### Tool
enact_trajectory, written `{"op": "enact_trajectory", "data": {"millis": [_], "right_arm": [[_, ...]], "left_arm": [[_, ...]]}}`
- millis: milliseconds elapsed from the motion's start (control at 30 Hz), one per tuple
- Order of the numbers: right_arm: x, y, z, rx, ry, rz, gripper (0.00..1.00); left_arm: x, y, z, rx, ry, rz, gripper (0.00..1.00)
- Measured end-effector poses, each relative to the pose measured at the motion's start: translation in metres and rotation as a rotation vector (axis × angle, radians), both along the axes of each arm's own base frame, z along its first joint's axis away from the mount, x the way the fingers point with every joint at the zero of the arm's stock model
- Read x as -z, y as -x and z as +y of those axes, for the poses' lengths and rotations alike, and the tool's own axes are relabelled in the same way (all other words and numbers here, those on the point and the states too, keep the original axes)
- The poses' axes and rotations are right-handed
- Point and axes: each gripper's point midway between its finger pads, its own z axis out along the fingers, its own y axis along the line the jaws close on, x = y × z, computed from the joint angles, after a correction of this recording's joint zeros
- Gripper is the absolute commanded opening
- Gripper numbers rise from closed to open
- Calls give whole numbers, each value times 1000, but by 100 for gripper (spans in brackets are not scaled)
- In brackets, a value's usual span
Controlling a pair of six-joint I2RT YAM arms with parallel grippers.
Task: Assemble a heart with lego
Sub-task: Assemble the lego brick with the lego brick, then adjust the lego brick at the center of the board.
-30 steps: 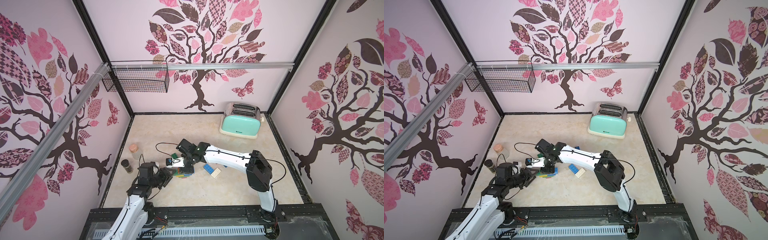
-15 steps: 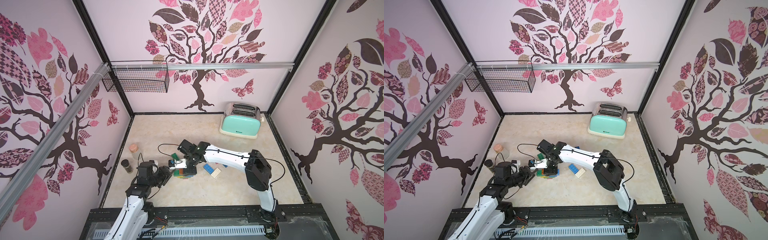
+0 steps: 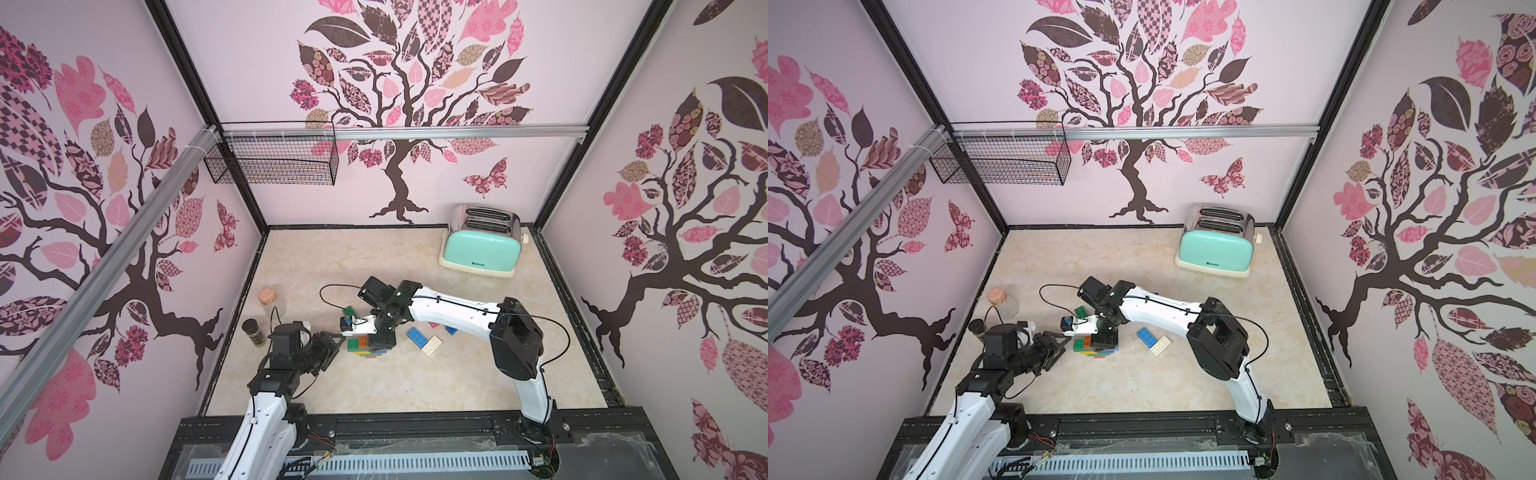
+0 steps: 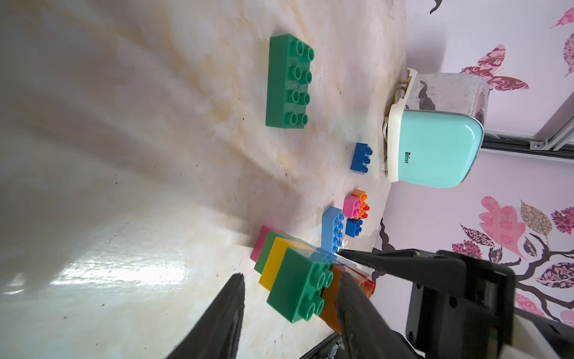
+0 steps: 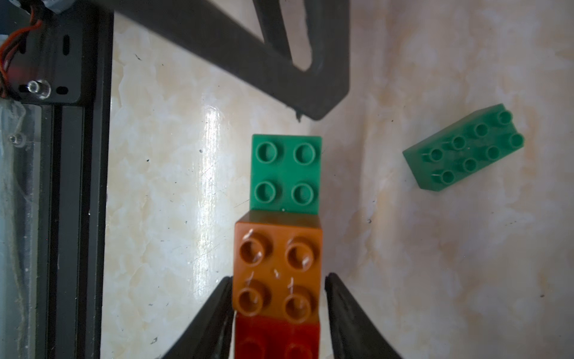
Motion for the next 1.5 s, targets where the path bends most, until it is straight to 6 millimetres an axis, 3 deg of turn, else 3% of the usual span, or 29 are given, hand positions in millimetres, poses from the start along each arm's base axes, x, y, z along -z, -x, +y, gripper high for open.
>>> {"op": "enact_trajectory", "data": {"millis": [367,600,933,1200,1333,1500], "right_arm": [[11,-2,-4,-10,9,51,35],[9,-2,-7,-9,-3,87,32],[4,-8,-13,11,-49,164,32],[0,15,-7,-25,-94,308,32],[14,23,-4,-29,-89,386,33],[16,26,4,-25,-110,443,39]], "left_arm": [[-3,-2,3,-10,0,-4,51],[-6,-4,8,-24,-3,-3,51],[-12,-7,9,-17,-14,-13,51],[-42,-15,14,-5,-63,-77,51],[-44,-15,16,-4,-79,-80,51],[-46,-13,18,-1,-98,-76,51]]}}
